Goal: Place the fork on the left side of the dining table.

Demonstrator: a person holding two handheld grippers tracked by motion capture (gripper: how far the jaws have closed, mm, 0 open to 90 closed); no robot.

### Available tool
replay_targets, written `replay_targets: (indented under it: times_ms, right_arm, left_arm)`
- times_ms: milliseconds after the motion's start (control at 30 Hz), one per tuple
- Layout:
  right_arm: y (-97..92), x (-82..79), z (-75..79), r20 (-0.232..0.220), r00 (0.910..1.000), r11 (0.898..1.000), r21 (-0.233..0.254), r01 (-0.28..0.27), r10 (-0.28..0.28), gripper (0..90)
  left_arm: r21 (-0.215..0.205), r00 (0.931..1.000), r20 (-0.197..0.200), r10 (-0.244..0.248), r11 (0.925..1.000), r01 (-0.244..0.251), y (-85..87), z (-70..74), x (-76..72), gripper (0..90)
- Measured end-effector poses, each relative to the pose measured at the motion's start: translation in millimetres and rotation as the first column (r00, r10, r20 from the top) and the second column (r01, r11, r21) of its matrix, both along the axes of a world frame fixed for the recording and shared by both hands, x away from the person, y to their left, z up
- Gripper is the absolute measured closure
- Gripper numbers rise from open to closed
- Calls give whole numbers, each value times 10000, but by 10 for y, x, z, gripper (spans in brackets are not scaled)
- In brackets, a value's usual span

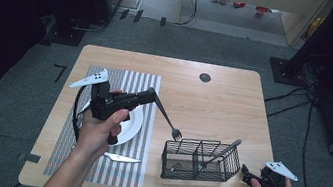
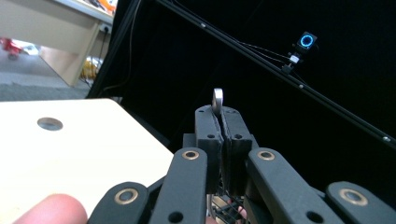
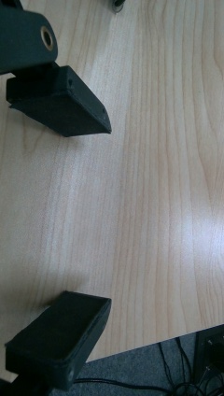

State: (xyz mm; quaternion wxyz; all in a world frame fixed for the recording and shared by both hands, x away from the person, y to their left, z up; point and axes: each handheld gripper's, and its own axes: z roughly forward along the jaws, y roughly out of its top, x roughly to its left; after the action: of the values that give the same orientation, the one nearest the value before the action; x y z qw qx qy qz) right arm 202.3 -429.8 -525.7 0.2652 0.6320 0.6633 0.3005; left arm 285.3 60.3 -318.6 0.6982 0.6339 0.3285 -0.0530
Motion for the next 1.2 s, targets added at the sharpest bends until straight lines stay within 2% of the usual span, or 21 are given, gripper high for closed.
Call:
replay_targets:
  times_ms: [67, 200, 400, 533, 600, 700, 867, 1067, 1133, 1167, 1200]
  right_arm:
    - [0, 0, 0, -1, 10000, 10000, 4, 3, -3, 139]
    - [0, 0, 0, 0, 10000, 10000, 4, 1, -1, 138]
    - [0, -1, 0, -3, 10000, 10000, 0, 4, -4, 138]
    - [0, -1, 0, -3, 10000, 10000, 2, 5, -5, 138]
    - [0, -1, 0, -3, 10000, 10000, 1, 5, -5, 139]
    - [0, -1, 1, -10, 10000, 10000, -2, 4, -4, 138]
    - [1, -1, 1, -19, 10000, 10000, 10, 4, -4, 139]
    - [1, -1, 1, -13, 10000, 10000, 9, 6, -6, 139]
    - [1, -1, 1, -13, 10000, 10000, 9, 5, -5, 138]
    - [1, -1, 1, -13, 10000, 10000, 11, 7, -7, 138]
    - [1, -1, 1, -13, 10000, 10000, 10, 7, -7, 138]
  left_arm:
    - [-144, 10000, 35, 3, 9999, -2, 28, 36, 1, 890]
    - [-54, 9994, 181, 299, 9995, -299, 81, 77, 20, 890]
    - [52, 9956, 220, 912, 9958, -913, 194, 25, 144, 890]
    - [-548, 9920, -35, 1265, 9905, -1265, 294, -81, 267, 890]
    - [-789, 9868, -233, 1605, 9837, -1618, 346, -161, 348, 890]
    - [-858, 9783, -420, 2031, 9748, -2060, 400, -270, 452, 890]
    - [-1096, 9673, -854, 2388, 9627, -2474, 499, -450, 610, 890]
    - [-1512, 9415, -1667, 2929, 9360, -3179, 639, -680, 799, 890]
    - [-1644, 9279, -2005, 3143, 9229, -3481, 686, -773, 866, 890]
    - [-1726, 9230, -2125, 3209, 9174, -3587, 694, -798, 885, 890]
    - [-1726, 9198, -2190, 3257, 9149, -3650, 708, -825, 903, 890]
